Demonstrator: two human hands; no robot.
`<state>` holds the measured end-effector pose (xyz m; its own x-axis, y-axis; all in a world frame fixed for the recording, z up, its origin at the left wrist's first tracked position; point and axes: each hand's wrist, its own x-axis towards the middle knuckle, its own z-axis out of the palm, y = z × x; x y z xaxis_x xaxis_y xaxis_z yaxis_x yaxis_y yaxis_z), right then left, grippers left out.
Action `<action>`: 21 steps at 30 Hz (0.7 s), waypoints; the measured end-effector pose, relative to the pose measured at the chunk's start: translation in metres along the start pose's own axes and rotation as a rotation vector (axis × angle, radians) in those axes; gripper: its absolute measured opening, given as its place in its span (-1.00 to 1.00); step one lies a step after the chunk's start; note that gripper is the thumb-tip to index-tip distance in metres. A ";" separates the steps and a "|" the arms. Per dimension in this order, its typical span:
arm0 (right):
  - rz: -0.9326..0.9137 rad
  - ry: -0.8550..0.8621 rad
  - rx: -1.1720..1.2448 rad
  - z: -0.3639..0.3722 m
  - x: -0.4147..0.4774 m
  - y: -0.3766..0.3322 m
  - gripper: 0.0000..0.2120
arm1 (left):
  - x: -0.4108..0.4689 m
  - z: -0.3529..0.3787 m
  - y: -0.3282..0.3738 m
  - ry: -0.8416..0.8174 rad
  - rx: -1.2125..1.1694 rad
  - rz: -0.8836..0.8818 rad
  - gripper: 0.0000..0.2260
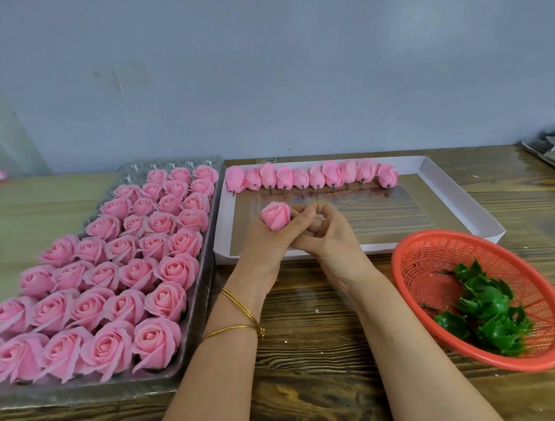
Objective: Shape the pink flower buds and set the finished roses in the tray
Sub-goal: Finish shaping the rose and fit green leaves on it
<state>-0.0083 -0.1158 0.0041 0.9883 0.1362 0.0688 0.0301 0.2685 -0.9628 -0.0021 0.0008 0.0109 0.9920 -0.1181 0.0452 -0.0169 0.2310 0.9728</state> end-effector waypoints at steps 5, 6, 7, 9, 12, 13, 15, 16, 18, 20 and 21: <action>-0.008 -0.018 -0.042 0.000 -0.001 0.002 -0.56 | 0.001 0.002 -0.002 0.058 0.033 0.009 -0.75; -0.011 -0.023 -0.046 0.000 0.000 0.002 -0.57 | 0.001 0.002 -0.002 0.062 0.049 0.018 -0.81; -0.010 -0.031 -0.040 0.000 0.000 0.001 -0.59 | 0.001 0.002 -0.002 0.065 0.062 0.029 -0.86; -0.003 -0.046 -0.021 -0.002 0.001 -0.001 -0.60 | 0.002 0.003 -0.005 0.072 0.095 0.068 -0.87; -0.053 0.011 -0.102 0.000 -0.001 -0.003 -0.67 | 0.003 0.004 -0.007 0.125 0.173 0.121 -0.91; -0.096 0.057 -0.158 0.001 -0.001 -0.003 -0.72 | 0.003 0.006 -0.007 0.151 0.199 0.139 -0.91; -0.181 0.149 -0.233 0.002 -0.001 -0.005 -0.79 | 0.004 0.005 -0.008 0.211 0.258 0.204 -0.89; -0.218 0.180 -0.245 0.003 0.000 -0.007 -0.82 | 0.005 0.005 -0.009 0.238 0.296 0.243 -0.86; -0.277 0.196 -0.238 0.006 0.002 -0.013 -0.90 | 0.004 0.005 -0.009 0.237 0.340 0.278 -0.82; -0.311 0.176 -0.264 0.011 0.004 -0.017 -0.90 | 0.002 0.007 -0.008 0.228 0.379 0.287 -0.79; -0.325 0.166 -0.299 0.013 0.004 -0.017 -0.86 | 0.002 0.008 -0.008 0.232 0.422 0.299 -0.78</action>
<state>-0.0065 -0.1072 0.0246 0.9303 -0.0703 0.3599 0.3596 -0.0180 -0.9329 -0.0011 -0.0091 0.0048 0.9372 0.1192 0.3277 -0.3025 -0.1895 0.9341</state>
